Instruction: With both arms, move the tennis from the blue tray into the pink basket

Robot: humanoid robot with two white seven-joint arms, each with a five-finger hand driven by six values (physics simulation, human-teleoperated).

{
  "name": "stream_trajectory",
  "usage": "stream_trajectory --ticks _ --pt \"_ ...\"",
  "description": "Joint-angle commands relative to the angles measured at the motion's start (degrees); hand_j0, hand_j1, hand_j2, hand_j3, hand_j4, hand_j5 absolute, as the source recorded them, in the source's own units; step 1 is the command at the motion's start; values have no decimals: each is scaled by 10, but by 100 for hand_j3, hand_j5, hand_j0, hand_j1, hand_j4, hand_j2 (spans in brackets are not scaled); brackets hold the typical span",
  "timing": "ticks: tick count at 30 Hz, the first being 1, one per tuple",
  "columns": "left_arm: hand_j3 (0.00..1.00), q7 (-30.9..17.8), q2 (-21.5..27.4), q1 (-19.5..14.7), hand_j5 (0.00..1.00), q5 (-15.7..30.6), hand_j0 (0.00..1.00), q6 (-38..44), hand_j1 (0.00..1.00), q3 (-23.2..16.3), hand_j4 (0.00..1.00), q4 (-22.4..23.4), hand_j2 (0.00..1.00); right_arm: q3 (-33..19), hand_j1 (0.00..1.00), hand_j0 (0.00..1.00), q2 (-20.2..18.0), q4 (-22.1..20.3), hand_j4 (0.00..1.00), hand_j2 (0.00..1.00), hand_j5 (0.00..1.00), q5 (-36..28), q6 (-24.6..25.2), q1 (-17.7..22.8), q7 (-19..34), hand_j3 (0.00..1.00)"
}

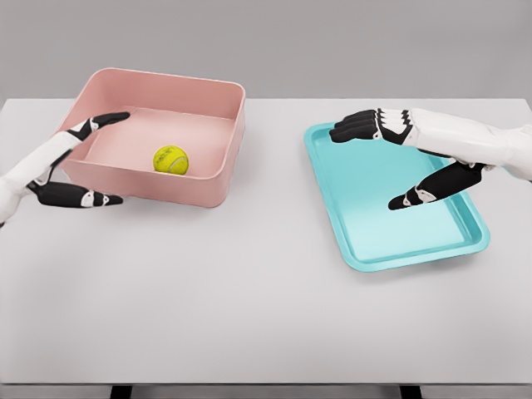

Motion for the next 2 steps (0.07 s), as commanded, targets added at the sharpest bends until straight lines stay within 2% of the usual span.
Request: stream_trajectory --ticks 1,2 --pt "100 3 24 0 100 3 100 0 100 1 100 2 100 -1 100 100 -1 0 100 100 100 -5 2 1 0 100" --pt "100 3 24 2 100 3 100 0 100 1 100 2 100 -1 100 100 -1 0 100 100 100 -5 2 1 0 100"
